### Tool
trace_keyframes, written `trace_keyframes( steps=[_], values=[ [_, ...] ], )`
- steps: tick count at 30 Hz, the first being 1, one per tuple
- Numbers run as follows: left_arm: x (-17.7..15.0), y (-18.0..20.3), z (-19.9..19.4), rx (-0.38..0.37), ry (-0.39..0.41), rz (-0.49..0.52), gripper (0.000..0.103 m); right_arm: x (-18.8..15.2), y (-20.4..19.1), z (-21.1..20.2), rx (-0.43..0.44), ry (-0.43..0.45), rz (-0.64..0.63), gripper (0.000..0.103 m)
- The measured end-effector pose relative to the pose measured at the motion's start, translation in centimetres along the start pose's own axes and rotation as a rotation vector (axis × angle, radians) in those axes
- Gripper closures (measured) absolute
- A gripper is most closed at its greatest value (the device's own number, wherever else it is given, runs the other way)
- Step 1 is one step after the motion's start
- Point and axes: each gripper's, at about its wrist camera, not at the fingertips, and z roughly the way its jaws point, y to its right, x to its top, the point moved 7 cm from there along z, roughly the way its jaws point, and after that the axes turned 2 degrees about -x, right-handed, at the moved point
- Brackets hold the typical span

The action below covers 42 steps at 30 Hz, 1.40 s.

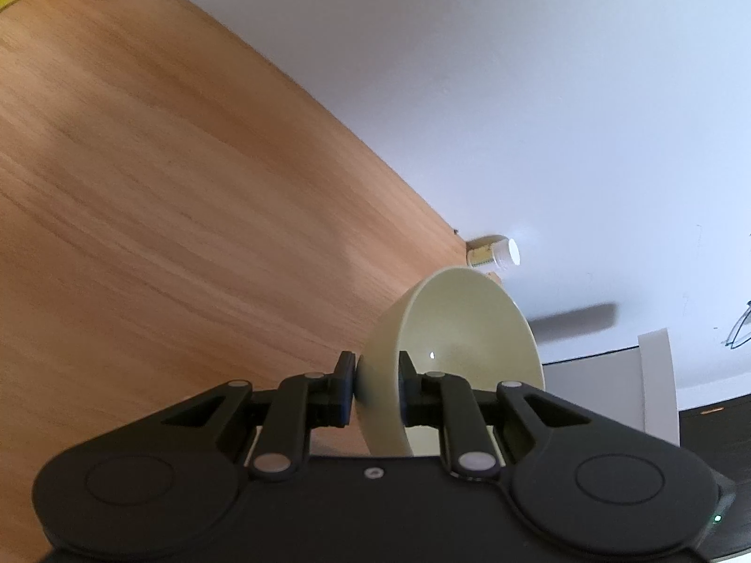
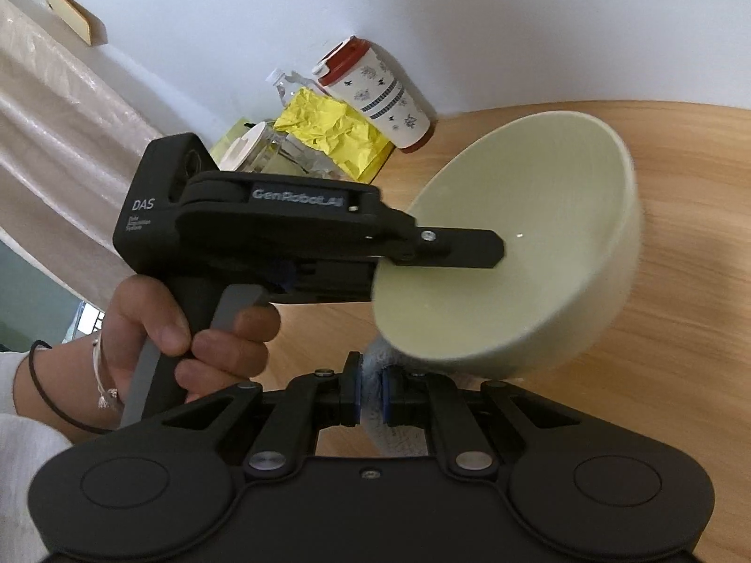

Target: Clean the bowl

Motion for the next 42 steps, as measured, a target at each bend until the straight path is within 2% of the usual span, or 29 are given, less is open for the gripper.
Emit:
trace_keyframes(
  steps=[9, 17, 23, 28, 35, 39, 42],
  values=[
    [0.1, -1.9, -0.4, 0.032, 0.015, -0.059, 0.088, -1.6, 2.2, -2.5, 0.003, 0.003, 0.099, 0.093],
    [0.9, -3.1, -1.7, 0.062, 0.048, -0.092, 0.087, -2.3, 5.0, -5.1, -0.035, 0.078, 0.227, 0.093],
    [1.6, -4.0, -2.9, 0.098, 0.069, -0.087, 0.087, -0.6, 6.6, -6.7, -0.09, 0.138, 0.248, 0.093],
    [1.3, -5.0, -2.8, 0.121, 0.063, -0.081, 0.087, 2.7, 7.4, -7.5, -0.078, 0.233, 0.275, 0.093],
    [-0.2, -6.3, -0.7, 0.155, 0.0, -0.053, 0.087, 5.2, 10.2, -4.9, -0.063, 0.325, 0.457, 0.093],
    [-0.6, -6.9, 0.4, 0.169, -0.029, -0.027, 0.087, 4.8, 12.5, -3.1, -0.064, 0.335, 0.549, 0.093],
    [-0.7, -6.9, 1.0, 0.178, -0.04, -0.005, 0.087, 4.2, 13.4, -2.3, -0.099, 0.317, 0.57, 0.093]
  ],
)
